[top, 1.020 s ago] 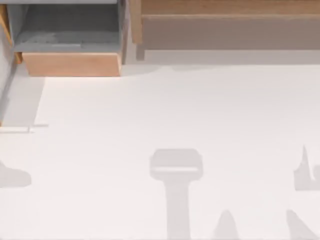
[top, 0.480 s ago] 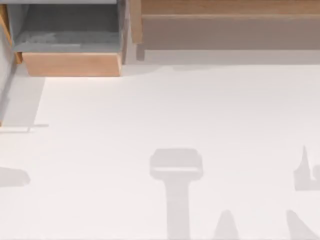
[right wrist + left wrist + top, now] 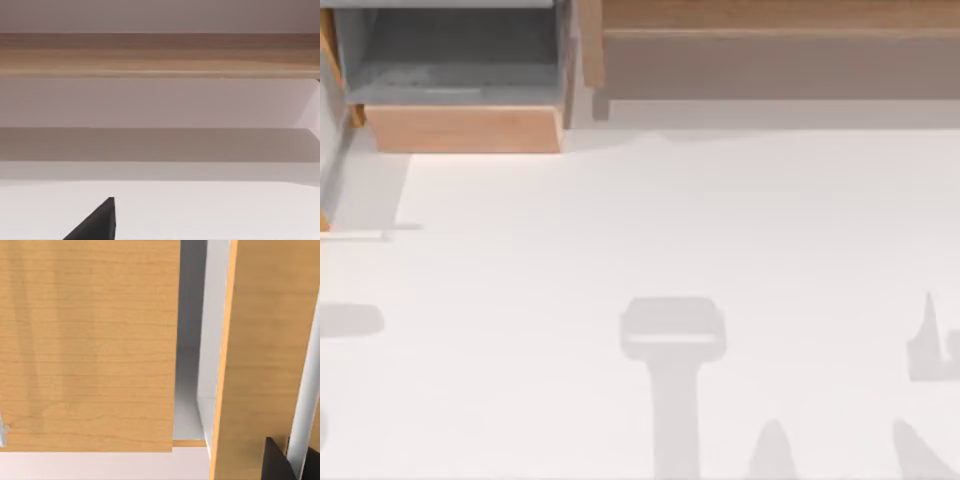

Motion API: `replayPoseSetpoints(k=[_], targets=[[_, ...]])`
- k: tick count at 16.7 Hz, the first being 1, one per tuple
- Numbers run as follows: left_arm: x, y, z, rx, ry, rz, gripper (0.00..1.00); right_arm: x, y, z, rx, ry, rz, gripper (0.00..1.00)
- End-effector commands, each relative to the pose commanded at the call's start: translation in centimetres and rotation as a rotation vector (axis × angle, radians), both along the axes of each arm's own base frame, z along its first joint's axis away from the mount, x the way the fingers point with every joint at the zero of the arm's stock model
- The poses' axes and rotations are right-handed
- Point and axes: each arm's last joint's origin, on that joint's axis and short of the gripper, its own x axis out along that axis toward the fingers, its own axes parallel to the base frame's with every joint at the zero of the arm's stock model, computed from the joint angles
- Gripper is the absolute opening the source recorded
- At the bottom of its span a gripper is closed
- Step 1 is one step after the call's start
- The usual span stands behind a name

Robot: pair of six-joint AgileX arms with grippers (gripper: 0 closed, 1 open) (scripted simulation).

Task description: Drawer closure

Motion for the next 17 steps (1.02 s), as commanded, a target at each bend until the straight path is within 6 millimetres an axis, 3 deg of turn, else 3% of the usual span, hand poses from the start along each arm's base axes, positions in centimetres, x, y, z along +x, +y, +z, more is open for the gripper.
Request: replayPoseSetpoints(k=[4,10,17], targets=[[2.7,-0.2,0.0,-0.001,0.0,-0.002,0.0,0.0,0.0,0.0,0.0,0.0,0.0,1.0],[3.1,-0.1,-0.1,-0.004,0.006,0.004,0.0,0.0,0.0,0.0,0.0,0.0,0.0,1.0],[8.6,-0.1,-0.1,-0.003,0.004,0.003,0.0,0.0,0.0,0.0,0.0,0.0,0.0,1.0]])
